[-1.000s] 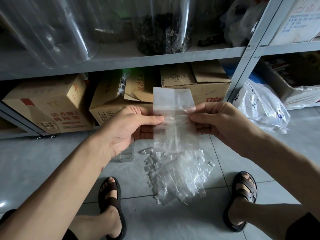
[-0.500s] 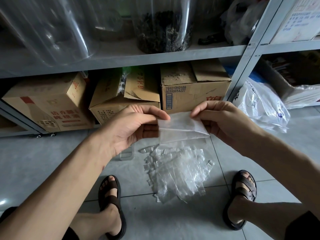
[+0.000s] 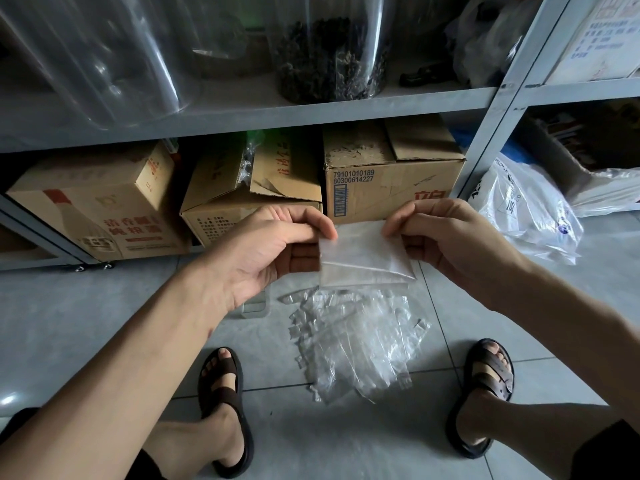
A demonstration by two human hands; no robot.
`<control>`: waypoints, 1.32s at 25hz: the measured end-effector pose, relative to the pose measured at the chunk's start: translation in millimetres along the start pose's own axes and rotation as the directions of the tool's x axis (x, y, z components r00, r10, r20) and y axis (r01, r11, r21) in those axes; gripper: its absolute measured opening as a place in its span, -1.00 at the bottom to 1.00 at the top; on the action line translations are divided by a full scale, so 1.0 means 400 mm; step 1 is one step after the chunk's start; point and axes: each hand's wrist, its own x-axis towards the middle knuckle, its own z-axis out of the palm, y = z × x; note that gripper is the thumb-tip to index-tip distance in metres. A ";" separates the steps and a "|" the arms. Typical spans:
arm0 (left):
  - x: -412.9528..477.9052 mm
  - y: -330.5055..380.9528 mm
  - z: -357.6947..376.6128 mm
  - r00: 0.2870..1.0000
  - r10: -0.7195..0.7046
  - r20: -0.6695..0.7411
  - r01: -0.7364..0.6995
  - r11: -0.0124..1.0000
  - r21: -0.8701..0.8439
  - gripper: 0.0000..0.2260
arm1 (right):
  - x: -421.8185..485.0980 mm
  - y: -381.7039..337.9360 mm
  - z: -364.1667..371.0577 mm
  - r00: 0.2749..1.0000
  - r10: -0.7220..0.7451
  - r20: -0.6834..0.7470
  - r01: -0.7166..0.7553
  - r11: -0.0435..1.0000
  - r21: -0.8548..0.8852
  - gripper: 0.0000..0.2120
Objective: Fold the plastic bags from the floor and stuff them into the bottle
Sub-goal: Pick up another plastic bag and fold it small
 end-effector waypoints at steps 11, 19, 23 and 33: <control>0.001 -0.001 -0.014 0.994 -0.054 0.091 0.056 0.998 -0.024 -0.73 | -0.005 -0.003 -0.005 0.999 -0.041 0.007 0.041 0.980 -0.196 -0.89; 0.015 -0.035 0.008 0.997 -0.060 0.038 0.052 0.979 0.198 -0.67 | -0.008 0.009 0.014 0.988 -0.092 0.122 0.124 0.951 -0.282 -0.75; 0.013 -0.033 0.015 0.983 0.076 -0.168 -0.043 0.980 0.193 -0.94 | -0.009 0.040 0.024 0.996 0.083 0.024 -0.083 0.996 0.021 -0.40; 0.006 -0.021 0.013 0.966 0.034 -0.257 -0.023 0.999 0.045 -0.85 | 0.005 0.049 0.023 0.978 0.119 -0.170 -0.086 0.978 0.190 -0.84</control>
